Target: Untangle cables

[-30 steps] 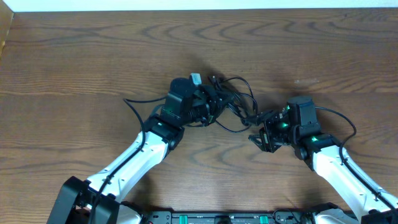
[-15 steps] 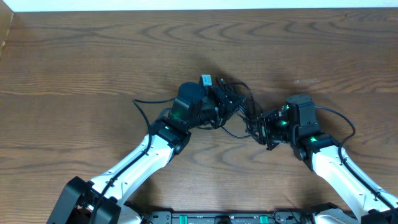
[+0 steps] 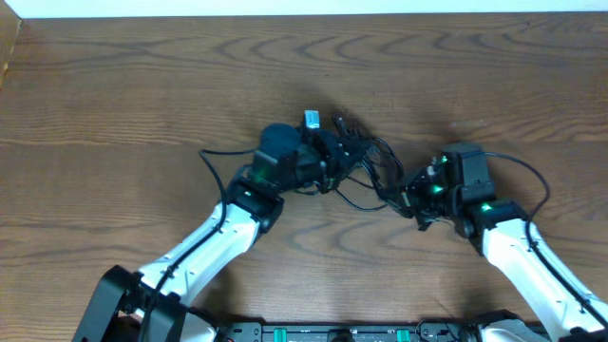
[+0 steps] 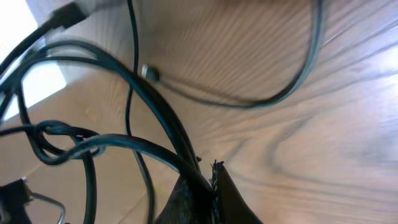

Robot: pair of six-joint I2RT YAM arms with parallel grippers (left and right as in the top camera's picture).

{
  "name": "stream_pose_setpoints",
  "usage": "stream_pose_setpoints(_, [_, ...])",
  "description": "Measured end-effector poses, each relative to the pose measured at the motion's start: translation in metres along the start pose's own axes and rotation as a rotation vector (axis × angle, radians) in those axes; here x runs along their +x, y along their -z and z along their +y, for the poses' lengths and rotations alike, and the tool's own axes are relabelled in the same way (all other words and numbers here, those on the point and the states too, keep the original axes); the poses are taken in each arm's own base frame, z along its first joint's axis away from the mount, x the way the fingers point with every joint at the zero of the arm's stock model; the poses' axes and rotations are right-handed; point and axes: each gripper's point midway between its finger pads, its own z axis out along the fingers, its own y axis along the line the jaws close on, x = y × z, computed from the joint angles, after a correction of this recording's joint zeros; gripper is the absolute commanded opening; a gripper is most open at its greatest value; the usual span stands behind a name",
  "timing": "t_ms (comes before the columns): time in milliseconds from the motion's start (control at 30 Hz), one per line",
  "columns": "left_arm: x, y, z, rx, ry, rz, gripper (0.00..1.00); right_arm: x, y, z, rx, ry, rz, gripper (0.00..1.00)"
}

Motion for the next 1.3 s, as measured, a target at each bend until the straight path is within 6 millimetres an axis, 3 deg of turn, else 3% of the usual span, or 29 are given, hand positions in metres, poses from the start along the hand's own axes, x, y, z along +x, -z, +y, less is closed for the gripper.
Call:
stream_pose_setpoints(133, [-0.015,0.015,-0.004,0.030,0.006,0.029,0.08,-0.027,0.015,-0.005,0.002,0.041,-0.079,0.01])
stream_pose_setpoints(167, [-0.027,0.023,-0.009,0.052,0.002,0.015,0.08,-0.038,0.019,-0.010,0.015,0.048,-0.113,0.01])
stream_pose_setpoints(300, [-0.098,0.075,-0.045,0.162,-0.038,-0.184,0.08,-0.089,0.040,-0.079,0.177,-0.073,-0.284,0.01])
stream_pose_setpoints(367, [-0.116,0.094,-0.052,0.183,-0.052,-0.243,0.08,-0.100,0.047,-0.095,0.211,-0.094,-0.321,0.01])
stream_pose_setpoints(500, [-0.130,0.109,-0.052,0.181,-0.096,-0.292,0.08,-0.113,0.058,-0.094,0.177,-0.012,-0.329,0.01])
stream_pose_setpoints(567, [-0.130,0.110,-0.052,0.175,-0.131,-0.288,0.08,-0.108,0.055,-0.084,0.127,0.071,-0.286,0.01])
stream_pose_setpoints(667, [-0.120,0.102,-0.045,0.141,-0.202,-0.247,0.08,-0.092,0.050,-0.049,-0.039,0.291,-0.182,0.01])
stream_pose_setpoints(767, [-0.101,0.086,-0.025,0.063,-0.256,-0.164,0.08,-0.071,0.051,-0.017,-0.209,0.497,-0.092,0.01])
stream_pose_setpoints(833, [-0.086,0.075,-0.009,0.004,-0.289,-0.105,0.13,-0.062,0.052,-0.010,-0.257,0.558,-0.058,0.01])
stream_pose_setpoints(967, [-0.057,0.058,0.019,-0.091,-0.390,0.002,0.27,-0.055,0.052,-0.010,-0.273,0.565,-0.028,0.01])
stream_pose_setpoints(1067, [-0.037,0.049,0.046,-0.189,-0.461,0.063,0.40,-0.053,0.049,-0.019,-0.234,0.478,-0.009,0.01])
stream_pose_setpoints(1300, [-0.013,0.035,0.100,-0.464,-0.674,0.082,0.64,-0.048,0.045,-0.047,-0.112,0.294,0.022,0.01])
